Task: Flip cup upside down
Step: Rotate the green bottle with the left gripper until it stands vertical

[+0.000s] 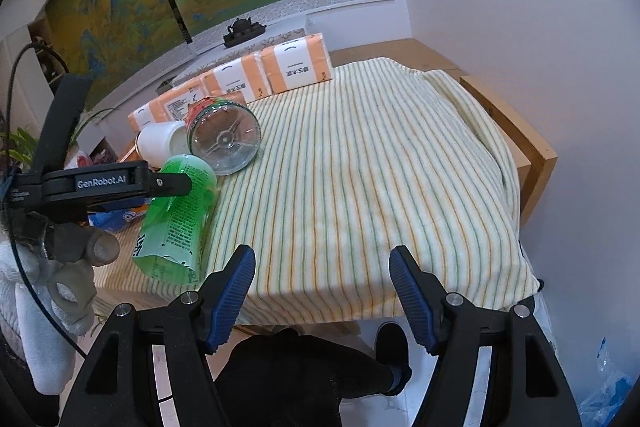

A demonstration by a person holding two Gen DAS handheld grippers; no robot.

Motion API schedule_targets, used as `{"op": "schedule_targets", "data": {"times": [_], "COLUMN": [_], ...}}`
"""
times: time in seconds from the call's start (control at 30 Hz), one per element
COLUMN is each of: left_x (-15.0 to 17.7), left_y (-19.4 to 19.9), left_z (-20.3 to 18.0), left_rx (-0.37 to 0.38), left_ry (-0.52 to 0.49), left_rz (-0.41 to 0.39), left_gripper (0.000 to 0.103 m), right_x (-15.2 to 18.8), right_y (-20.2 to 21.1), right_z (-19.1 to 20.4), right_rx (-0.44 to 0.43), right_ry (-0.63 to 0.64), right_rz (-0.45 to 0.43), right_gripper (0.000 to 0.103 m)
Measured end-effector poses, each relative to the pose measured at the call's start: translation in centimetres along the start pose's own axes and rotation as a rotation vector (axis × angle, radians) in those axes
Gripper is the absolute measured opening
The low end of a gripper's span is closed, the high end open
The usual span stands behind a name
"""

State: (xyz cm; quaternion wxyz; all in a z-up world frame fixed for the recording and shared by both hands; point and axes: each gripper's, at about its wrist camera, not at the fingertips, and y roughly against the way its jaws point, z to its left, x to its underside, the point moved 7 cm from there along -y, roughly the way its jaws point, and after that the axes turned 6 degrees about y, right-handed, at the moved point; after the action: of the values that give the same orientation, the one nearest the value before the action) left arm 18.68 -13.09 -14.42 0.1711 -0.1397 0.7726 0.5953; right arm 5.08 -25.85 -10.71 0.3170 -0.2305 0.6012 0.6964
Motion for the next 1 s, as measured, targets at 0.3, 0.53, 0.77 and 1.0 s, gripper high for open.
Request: {"op": "schedule_targets", "data": {"times": [0.3, 0.53, 0.77, 1.0], "left_x": [0.3, 0.5, 0.5, 0.6], "left_y": [-1.5, -0.7, 1.3, 3.4], "left_z": [0.0, -0.2, -0.1, 0.1], "left_rx": [0.017, 0.017, 0.013, 0.002], "left_ry": [0.006, -0.008, -0.026, -0.037], "left_rz": [0.066, 0.040, -0.047, -0.121], "left_gripper": [0.080, 0.075, 0.075, 0.075], "right_x": [0.1, 0.0, -0.1, -0.2], "right_y": [0.1, 0.1, 0.0, -0.2], "right_z": [-0.3, -0.2, 0.2, 0.8], "right_rx": [0.006, 0.020, 0.036, 0.033], "right_ry": [0.003, 0.007, 0.027, 0.039], "right_rz": [-0.003, -0.011, -0.016, -0.016], "right_gripper": [0.066, 0.066, 0.066, 0.066]}}
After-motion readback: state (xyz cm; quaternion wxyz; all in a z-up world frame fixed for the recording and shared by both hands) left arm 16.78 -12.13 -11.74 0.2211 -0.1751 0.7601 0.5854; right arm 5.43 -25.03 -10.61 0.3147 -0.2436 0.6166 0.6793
